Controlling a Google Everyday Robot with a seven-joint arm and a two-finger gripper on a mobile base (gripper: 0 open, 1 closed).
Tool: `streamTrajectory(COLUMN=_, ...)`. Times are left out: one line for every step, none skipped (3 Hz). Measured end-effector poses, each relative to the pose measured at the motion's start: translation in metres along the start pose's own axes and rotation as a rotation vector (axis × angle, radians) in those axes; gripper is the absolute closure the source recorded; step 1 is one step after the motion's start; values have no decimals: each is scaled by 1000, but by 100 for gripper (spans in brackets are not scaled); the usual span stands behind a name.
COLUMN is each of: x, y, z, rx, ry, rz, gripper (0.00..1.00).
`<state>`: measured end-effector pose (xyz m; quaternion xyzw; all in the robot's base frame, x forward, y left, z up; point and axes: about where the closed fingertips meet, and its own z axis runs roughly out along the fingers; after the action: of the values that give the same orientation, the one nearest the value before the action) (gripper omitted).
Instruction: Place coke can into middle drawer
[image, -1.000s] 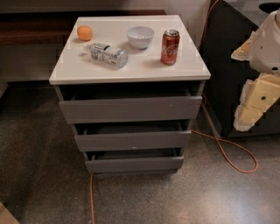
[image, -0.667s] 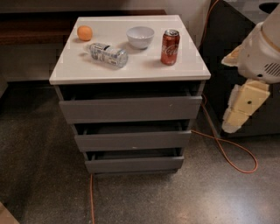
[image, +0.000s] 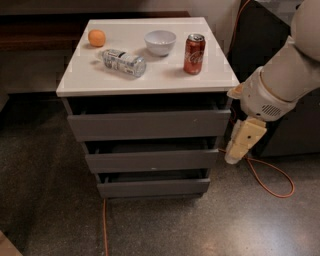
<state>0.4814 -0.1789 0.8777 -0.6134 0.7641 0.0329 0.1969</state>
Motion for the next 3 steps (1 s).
streamTrajectory(x=-3, y=2, z=42, rx=-12, ry=-56, rz=-19, gripper=0)
streamTrajectory(x=-3, y=11, z=96, rx=-26, ry=-96, rz=-64, gripper=0)
streamTrajectory(x=-3, y=14, z=127, rx=-19, ry=-119, rz=-104, gripper=0)
